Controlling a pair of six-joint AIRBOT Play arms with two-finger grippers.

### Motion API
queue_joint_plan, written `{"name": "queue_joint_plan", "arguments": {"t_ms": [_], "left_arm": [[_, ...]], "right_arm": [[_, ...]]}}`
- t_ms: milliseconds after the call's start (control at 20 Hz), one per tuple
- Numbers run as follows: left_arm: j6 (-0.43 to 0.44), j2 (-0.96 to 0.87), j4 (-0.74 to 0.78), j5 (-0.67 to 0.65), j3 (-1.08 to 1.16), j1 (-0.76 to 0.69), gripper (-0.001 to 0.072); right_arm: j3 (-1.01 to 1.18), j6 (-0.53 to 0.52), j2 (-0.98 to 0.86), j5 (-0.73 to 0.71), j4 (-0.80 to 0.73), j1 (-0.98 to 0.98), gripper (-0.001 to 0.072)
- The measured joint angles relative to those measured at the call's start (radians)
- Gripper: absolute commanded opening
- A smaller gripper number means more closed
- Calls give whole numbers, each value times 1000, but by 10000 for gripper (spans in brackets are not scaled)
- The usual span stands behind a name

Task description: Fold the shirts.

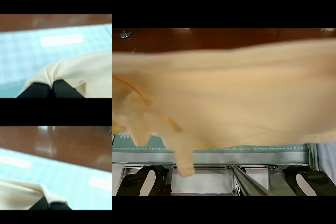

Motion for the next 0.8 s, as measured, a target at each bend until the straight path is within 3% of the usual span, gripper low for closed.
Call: {"name": "queue_joint_plan", "arguments": {"t_ms": [150, 300, 550, 800], "left_arm": [[-19, -4, -17, -21, -215, 0, 20], [-21, -43, -27, 75, -446, -12, 20], [31, -213, -44, 490, -655, -138, 20], [44, -487, -51, 895, -625, -268, 20]], "right_arm": [[-196, 0, 3, 24, 24, 0, 24], [-454, -11, 2, -79, 27, 0, 23], [-740, -6, -131, -453, 19, 0, 24], [-679, 5, -490, -734, 81, 0, 25]]}}
